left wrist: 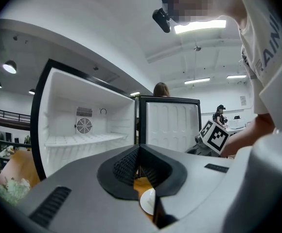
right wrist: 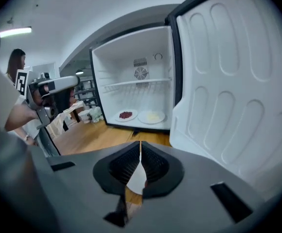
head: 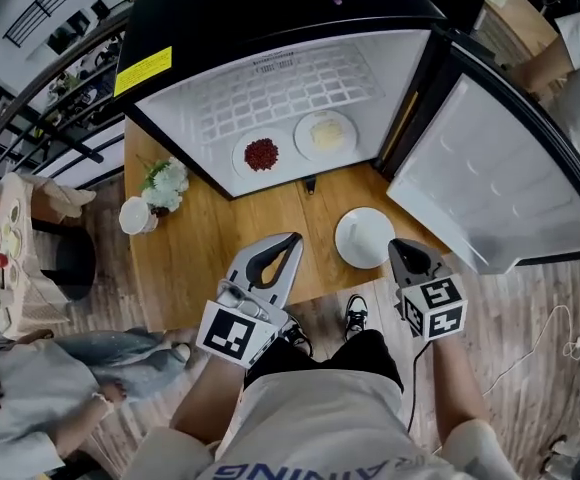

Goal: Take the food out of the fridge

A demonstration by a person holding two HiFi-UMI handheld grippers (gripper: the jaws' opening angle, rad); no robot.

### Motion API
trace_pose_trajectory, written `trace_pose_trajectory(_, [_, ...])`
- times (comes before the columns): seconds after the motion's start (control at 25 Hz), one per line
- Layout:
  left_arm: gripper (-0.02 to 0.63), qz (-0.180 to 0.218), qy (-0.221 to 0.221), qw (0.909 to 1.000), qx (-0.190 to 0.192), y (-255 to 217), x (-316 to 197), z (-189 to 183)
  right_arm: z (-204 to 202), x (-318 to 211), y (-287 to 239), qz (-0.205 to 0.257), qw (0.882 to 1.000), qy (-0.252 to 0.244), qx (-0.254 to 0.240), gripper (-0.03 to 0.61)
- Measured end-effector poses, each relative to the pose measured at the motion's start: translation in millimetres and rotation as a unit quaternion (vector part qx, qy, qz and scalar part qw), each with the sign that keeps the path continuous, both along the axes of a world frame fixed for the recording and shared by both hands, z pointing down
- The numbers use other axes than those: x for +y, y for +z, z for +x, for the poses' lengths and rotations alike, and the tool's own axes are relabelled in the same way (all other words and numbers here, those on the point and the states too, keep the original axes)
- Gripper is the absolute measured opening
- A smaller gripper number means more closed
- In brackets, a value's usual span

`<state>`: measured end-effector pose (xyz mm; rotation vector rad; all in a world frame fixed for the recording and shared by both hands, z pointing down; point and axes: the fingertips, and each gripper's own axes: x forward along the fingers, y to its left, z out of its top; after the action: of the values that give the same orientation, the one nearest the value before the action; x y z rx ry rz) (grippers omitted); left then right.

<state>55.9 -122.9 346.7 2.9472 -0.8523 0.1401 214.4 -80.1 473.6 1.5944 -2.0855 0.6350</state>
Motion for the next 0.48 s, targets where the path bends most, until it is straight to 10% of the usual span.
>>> trace_pose_trajectory(0.48, [0.006, 0.053, -0.056, 0.9969, 0.019, -67.2, -15.6, -26.4, -19.6, -30.5, -156.2, 0.22, 0.975, -0.008, -0.022, 0.021])
